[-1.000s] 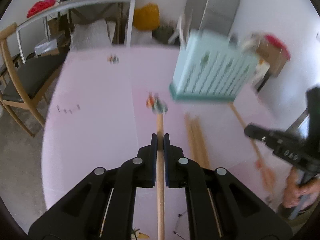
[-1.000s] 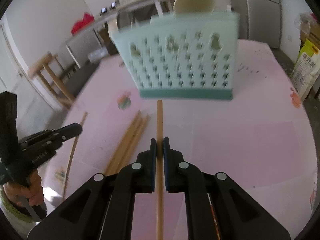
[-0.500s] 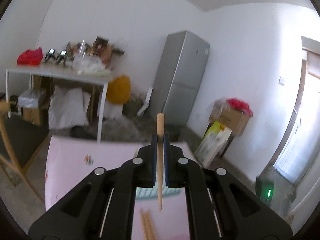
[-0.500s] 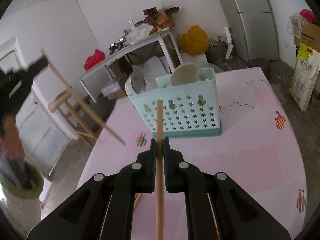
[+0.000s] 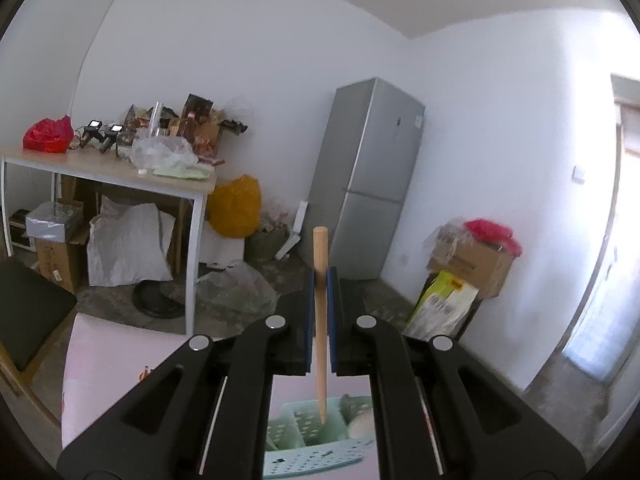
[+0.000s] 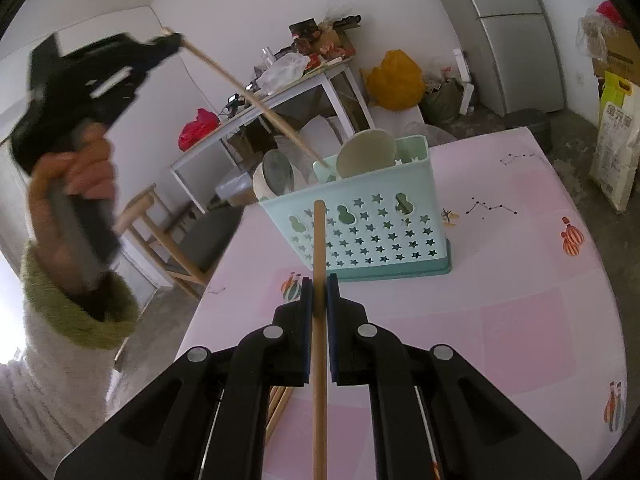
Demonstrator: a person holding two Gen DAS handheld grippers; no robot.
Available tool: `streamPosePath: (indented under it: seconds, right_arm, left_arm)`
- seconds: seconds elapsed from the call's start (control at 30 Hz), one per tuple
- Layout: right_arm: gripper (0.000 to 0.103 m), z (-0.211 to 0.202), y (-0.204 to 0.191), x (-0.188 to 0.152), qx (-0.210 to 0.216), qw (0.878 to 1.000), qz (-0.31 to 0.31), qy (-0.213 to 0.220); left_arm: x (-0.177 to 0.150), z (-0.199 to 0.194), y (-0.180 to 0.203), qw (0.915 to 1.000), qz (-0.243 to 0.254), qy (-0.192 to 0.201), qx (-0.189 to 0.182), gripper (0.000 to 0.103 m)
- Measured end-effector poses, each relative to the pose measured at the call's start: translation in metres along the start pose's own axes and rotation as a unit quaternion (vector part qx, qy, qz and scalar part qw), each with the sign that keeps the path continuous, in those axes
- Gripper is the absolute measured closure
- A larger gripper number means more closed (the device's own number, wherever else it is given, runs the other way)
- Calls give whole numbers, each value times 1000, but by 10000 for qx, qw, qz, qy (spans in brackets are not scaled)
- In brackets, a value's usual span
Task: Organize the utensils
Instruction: 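Lift the chopstick into the holder and open the left tool while the right tool carries its chopstick, then lower the held chopstick into the mint holder and open the right tool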
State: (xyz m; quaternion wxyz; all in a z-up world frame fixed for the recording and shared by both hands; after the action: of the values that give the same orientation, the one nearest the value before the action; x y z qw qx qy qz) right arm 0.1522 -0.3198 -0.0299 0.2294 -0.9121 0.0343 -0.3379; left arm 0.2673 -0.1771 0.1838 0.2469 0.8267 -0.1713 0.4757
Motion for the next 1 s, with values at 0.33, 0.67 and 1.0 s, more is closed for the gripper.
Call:
streamPosePath:
  seconds: [0.33,0.67,1.0]
  right_arm:
    - [96,-3,6,0,94,9999,70,3]
    - [96,-22,2,4,10,9999,34,144]
    - [96,-54,-28,44,132,9978,-319,571]
  left_arm:
    - [-57,69,-5,9960,317,-786,285,98]
    - [-77,47,-15,9946,187,-1020,18,68]
    - [-115,-39,-50,9957,-285,-884,11,45]
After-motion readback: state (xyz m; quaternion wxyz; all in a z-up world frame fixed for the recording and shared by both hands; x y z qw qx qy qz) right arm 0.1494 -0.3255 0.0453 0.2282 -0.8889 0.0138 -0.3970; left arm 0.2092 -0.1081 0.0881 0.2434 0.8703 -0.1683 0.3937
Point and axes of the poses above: each gripper's, at about its wrist camera, not at the fingertips, and z roughly the way its jaws point, y to its right, x to its top, the point moved 6 cm from there along z, roughly the way its jaws point, and after that the axes turned 14 degrees about -y, right-handed, at the moved point
